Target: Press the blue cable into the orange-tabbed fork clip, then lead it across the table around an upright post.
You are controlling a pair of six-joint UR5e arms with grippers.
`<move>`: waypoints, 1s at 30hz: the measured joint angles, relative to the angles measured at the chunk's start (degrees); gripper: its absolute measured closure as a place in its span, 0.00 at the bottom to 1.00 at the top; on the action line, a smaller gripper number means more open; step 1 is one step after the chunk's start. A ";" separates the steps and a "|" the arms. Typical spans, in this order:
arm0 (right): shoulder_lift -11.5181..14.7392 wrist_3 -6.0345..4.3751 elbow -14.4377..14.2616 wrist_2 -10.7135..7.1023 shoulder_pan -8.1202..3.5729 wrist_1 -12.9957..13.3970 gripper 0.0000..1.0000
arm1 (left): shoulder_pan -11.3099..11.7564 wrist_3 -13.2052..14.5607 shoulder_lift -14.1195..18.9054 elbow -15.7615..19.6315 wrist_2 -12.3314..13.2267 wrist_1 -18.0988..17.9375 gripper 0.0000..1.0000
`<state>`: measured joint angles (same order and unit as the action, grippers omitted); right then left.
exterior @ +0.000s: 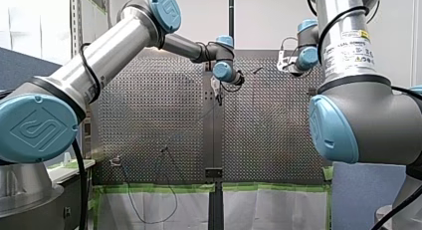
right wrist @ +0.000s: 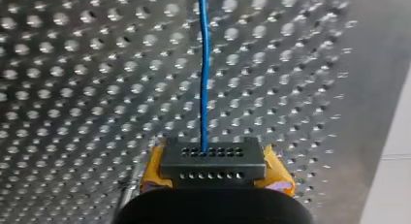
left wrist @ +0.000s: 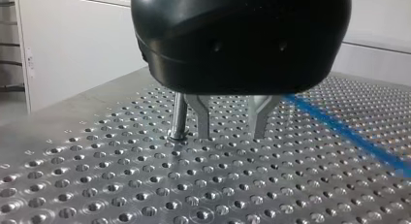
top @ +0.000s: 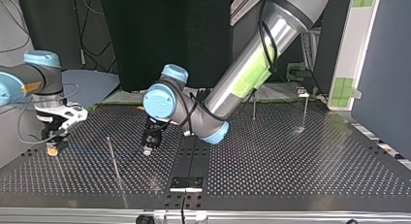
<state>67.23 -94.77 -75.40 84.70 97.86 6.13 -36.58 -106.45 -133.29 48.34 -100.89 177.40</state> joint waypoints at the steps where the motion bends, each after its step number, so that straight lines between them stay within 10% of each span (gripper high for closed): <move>1: 0.00 -0.22 -0.41 0.01 -0.01 0.34 1.00 | 0.04 -0.07 0.00 0.04 0.09 0.00 0.33; 2: -0.01 -0.47 -0.86 0.00 -0.01 0.72 1.00 | 0.08 -0.12 0.00 0.07 0.07 0.01 0.33; 4: -0.01 -1.14 -1.86 0.00 -0.04 1.64 1.00 | 0.11 -0.11 0.01 0.09 -0.16 0.04 0.00; 18: -1.99 -7.92 -9.57 1.21 0.68 9.31 1.00 | 0.24 -0.77 -0.05 0.10 -2.81 0.18 0.00; 30: -8.36 -7.68 -16.16 3.34 0.69 15.88 1.00 | 0.65 -2.51 -0.13 0.12 -3.72 0.78 0.00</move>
<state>58.86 -102.45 -91.56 88.04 98.55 22.01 -35.93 -108.96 -133.42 48.45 -104.60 178.17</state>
